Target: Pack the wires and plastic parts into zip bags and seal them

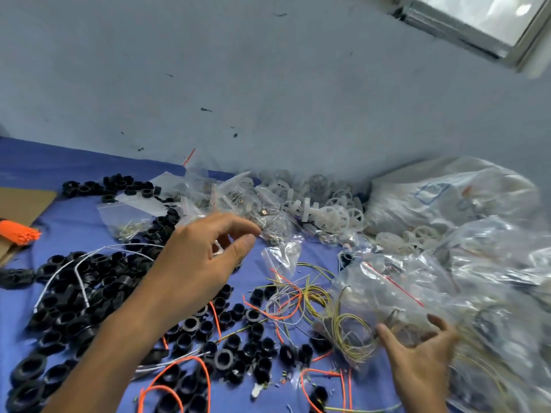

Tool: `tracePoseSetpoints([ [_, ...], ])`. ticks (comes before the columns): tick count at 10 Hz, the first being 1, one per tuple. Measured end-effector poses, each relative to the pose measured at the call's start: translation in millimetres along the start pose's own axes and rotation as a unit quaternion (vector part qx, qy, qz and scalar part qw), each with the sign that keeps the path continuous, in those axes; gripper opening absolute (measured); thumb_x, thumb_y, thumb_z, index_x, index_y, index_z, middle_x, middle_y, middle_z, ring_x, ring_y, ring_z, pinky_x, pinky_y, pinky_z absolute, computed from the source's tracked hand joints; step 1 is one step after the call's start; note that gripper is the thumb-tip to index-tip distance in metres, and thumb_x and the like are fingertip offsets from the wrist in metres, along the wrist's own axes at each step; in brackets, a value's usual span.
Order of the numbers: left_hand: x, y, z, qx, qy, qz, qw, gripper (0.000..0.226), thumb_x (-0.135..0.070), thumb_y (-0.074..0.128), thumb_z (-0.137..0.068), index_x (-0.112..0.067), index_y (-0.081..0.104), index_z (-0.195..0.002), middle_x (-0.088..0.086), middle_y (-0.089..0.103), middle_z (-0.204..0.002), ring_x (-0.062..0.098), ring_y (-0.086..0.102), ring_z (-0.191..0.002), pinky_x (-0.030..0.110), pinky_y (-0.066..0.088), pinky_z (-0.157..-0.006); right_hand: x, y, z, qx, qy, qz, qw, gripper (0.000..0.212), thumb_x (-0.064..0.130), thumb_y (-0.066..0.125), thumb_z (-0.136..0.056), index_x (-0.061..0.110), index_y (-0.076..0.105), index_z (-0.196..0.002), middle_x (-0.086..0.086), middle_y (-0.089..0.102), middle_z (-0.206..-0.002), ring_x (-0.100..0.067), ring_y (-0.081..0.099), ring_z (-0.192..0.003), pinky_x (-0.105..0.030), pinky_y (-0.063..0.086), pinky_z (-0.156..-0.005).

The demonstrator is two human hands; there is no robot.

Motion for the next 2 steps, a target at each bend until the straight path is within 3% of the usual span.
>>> tracePoseSetpoints([
  [1, -1.2, 2.6, 1.8, 0.006, -0.005, -0.007, 1.000, 0.010, -0.035, 0.064, -0.094, -0.042, 0.070, -0.096, -0.026, 0.062, -0.097, 0.008, 0.059, -0.085, 0.017, 0.046, -0.070, 39.1, 16.0, 25.1, 0.086, -0.230, 0.067, 0.967, 0.047, 0.009, 0.086, -0.070, 0.020, 0.063, -0.109, 0.000, 0.060, -0.095, -0.027, 0.061, -0.081, -0.032, 0.046, -0.076],
  [2, -7.9, 5.1, 7.4, 0.018, 0.000, 0.009, 1.000, 0.010, -0.035, 0.064, -0.093, -0.041, 0.071, -0.096, -0.026, 0.063, -0.094, 0.005, 0.061, -0.082, 0.017, 0.046, -0.067, 41.6, 50.2, 37.8, 0.234, -0.261, 0.121, 0.929, 0.029, 0.025, 0.076, -0.085, 0.030, 0.070, -0.113, 0.007, 0.062, -0.104, -0.020, 0.060, -0.096, -0.033, 0.048, -0.082],
])
Point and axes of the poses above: each hand's wrist, its own z-axis away from the middle knuckle, its own y-axis out of the palm, x = y × z, the point moved 7 cm from there along -z, towards the middle knuckle
